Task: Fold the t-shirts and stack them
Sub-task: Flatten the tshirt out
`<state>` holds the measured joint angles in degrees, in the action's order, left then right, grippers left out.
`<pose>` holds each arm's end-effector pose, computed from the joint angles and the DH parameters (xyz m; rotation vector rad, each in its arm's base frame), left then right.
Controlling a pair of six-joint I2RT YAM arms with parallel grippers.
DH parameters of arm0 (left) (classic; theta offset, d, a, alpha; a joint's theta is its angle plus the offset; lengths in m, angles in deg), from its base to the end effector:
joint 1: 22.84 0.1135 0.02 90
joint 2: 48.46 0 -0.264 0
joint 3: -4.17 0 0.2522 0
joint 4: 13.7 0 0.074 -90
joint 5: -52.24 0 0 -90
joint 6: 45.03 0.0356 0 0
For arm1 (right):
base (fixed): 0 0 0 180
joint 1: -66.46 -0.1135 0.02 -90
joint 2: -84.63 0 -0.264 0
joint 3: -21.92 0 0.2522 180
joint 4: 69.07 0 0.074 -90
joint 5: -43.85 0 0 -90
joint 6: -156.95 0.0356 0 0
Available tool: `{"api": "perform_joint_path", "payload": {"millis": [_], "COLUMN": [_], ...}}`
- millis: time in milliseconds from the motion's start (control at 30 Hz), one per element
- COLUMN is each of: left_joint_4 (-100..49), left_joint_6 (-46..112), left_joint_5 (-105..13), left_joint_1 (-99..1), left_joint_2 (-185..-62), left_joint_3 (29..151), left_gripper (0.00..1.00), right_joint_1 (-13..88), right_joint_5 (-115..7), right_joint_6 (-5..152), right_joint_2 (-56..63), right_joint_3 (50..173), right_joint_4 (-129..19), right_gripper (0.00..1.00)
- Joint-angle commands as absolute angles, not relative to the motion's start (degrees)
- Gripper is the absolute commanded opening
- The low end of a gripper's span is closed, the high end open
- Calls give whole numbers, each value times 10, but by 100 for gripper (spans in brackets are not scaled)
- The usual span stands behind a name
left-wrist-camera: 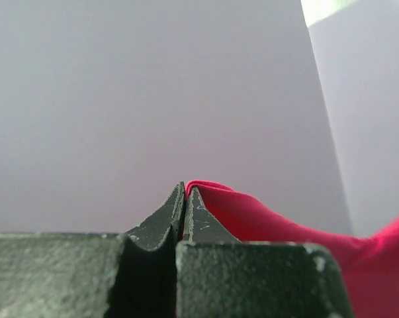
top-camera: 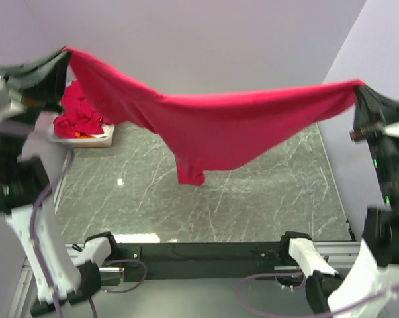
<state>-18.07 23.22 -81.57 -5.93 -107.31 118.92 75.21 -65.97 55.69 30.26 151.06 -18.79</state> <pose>0.0903 0.0017 0.6263 0.4836 0.8471 -0.3342 0.0318 0.0073 0.6160 -0.3315 1.1230 -0.1107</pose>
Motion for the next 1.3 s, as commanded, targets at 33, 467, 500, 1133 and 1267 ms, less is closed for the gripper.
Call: {"api": "perform_joint_path", "payload": {"millis": [33, 467, 500, 1133, 1267], "left_joint_4": [-187, -259, -263, -228, -224], "left_joint_6": [302, 397, 394, 523, 514], "left_joint_5": [-715, -652, -670, -705, -693], "left_joint_1": [-56, -60, -60, -263, -274], "left_joint_2": [-1010, -1000, -1007, -1322, -1484], "left_joint_3": [1177, 1245, 1242, 925, 1027], "left_gripper": [0, 1, 1, 1, 1], "right_joint_1": [752, 752, 752, 692, 690], "right_joint_5": [-599, -575, -583, -611, -570], "right_joint_6": [528, 504, 503, 501, 499], "right_joint_2": [345, 386, 382, 122, -9], "right_joint_3": [1492, 1461, 1445, 1015, 1050], "right_joint_4": [-231, -231, -229, -419, -461], "right_gripper": [0, 0, 0, 0, 0]}}
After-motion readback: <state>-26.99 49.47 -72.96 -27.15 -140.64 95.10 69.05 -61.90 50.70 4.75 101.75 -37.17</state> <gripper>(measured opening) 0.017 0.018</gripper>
